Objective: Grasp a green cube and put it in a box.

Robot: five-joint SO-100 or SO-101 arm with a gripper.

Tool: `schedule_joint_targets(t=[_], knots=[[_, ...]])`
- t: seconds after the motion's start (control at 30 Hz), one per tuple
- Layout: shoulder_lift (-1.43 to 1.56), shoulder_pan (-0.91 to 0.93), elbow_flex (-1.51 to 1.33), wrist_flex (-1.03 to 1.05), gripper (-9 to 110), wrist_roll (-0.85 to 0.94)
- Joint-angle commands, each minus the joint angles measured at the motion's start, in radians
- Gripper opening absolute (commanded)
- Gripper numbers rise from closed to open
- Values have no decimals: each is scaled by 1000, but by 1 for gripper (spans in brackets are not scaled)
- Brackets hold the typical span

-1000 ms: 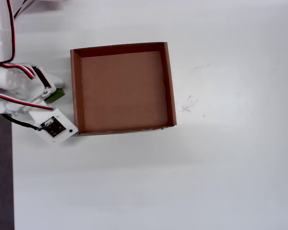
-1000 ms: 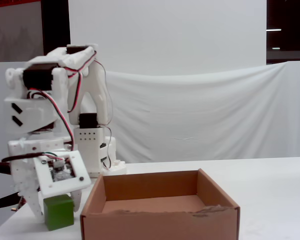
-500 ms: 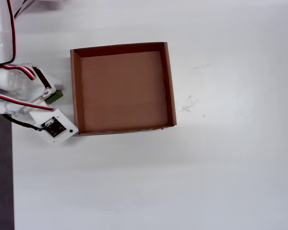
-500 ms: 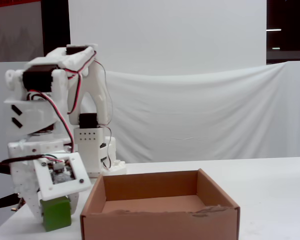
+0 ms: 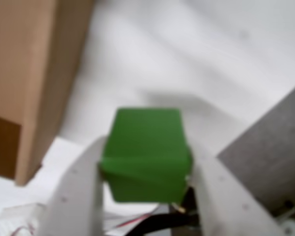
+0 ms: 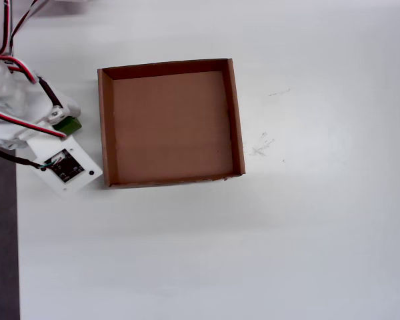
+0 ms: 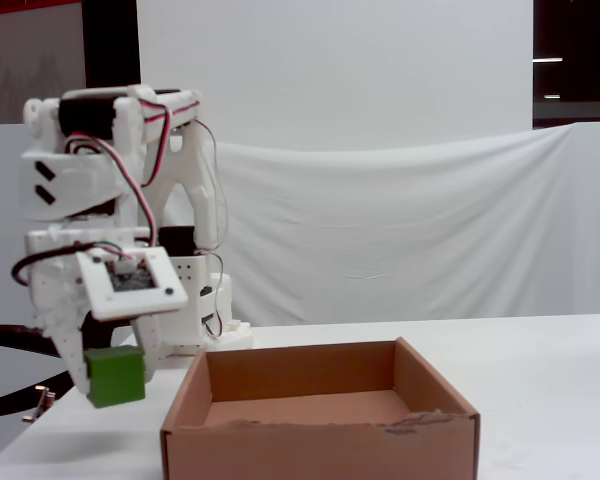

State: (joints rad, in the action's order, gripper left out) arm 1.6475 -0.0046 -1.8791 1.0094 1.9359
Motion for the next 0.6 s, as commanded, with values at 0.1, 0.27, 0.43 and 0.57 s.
schedule_joint_targets(t=[0.1, 0.27, 0.43, 0.57], knots=[[250, -44, -29, 83, 14, 3], [379, -123, -57, 118, 14, 3], [393, -195, -46, 110, 14, 3], [342, -245, -21, 106, 14, 3]])
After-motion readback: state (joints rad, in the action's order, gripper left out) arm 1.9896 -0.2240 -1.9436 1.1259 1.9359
